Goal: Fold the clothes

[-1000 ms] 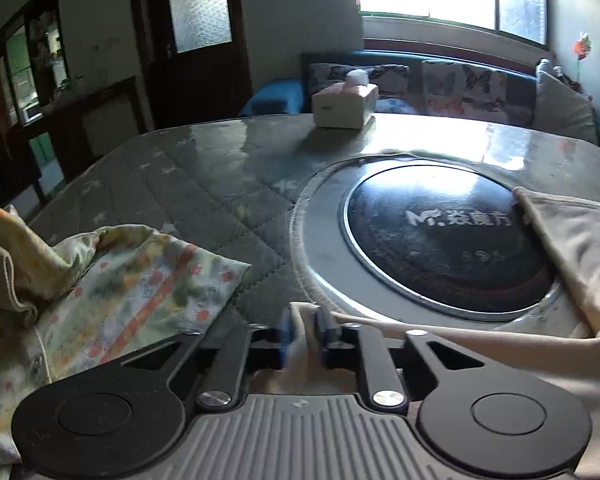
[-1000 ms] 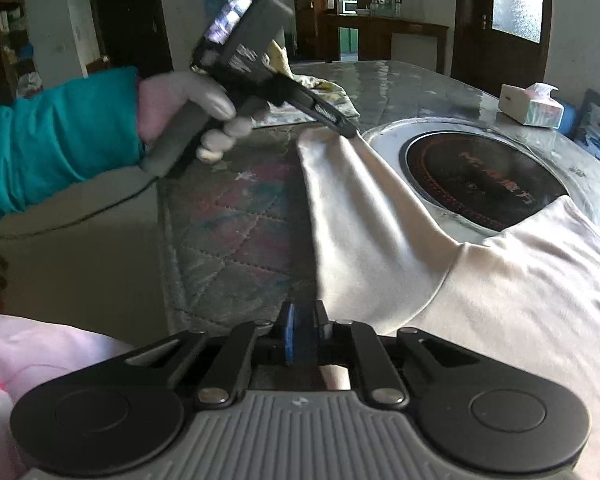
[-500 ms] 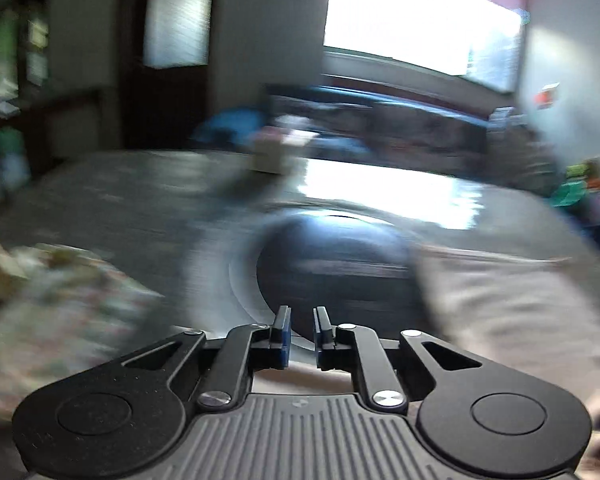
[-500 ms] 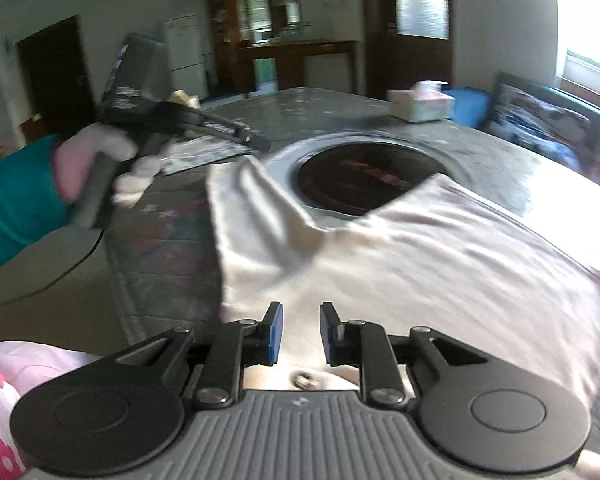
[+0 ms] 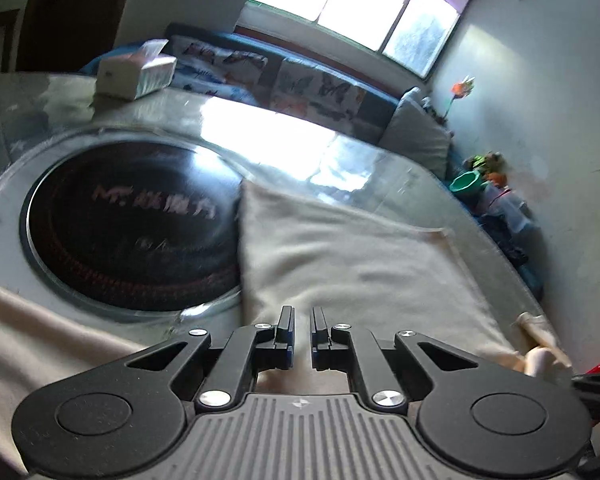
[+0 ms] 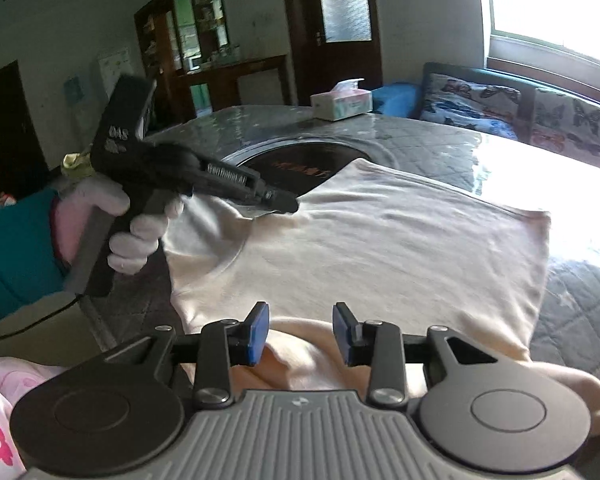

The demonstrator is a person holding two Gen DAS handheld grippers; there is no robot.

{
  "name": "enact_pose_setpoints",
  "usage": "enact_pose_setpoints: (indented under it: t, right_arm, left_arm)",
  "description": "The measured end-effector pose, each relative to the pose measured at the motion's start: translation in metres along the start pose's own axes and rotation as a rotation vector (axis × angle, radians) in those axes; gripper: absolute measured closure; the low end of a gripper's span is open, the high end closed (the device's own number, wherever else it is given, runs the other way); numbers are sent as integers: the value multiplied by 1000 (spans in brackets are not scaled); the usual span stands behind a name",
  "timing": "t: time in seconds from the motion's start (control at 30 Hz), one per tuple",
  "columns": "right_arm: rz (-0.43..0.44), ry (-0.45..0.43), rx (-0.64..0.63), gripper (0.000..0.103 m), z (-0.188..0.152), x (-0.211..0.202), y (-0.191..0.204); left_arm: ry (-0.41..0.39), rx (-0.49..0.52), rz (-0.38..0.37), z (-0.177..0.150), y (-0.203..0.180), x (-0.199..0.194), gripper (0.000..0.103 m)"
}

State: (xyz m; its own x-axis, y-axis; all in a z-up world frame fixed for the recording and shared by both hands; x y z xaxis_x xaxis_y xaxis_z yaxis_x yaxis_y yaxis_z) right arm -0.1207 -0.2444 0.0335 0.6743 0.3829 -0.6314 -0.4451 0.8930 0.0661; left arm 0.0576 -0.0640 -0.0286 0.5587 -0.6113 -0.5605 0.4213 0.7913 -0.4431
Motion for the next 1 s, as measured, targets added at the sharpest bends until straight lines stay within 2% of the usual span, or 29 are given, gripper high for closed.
enact_pose_setpoints:
  t: [0.23,0.3,0.47,0.67,0.73,0.87,0.93,1.0]
  right_arm:
    - [-57,6,63,68,-12,-10,-18]
    - [-78,17,82,66,-18,-11,-24]
    - [-124,53,122,65,-33,-14,-37]
    - [-126,70,102,65,-42,-29,-30]
    - [-114,70,74,65,-41,-34,-24]
    - [-44,86,35,65,-39,-39,-8]
    - [-25,88,20,65,-39,-37,-1]
    - [-32,91,17,65,-40,-30,2]
  left_arm:
    - [9,11,36,-4,2,-4,94]
    - [-5,58,47,1,-5,-5,93]
    - [-2,184,-9,-6,-40,-10,93]
    - [64,373,-164,-34,-85,-24,92]
    - [91,425,-222,-47,-97,-34,85]
    - [147,486,-287,-71,-117,-47,77]
    - [151,523,-267,-80,-121,-46,63]
    - [152,568,-237,-86,-126,-40,62]
Point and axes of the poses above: each gripper's, at about its wrist camera, not at the fingertips, and x roughly the way its jaws point, y to its left, z to its top, the point moved 7 cm from there along x, roughly the way its jaws point, and after that the axes turned 6 degrees about -z, right-handed, at the moved point
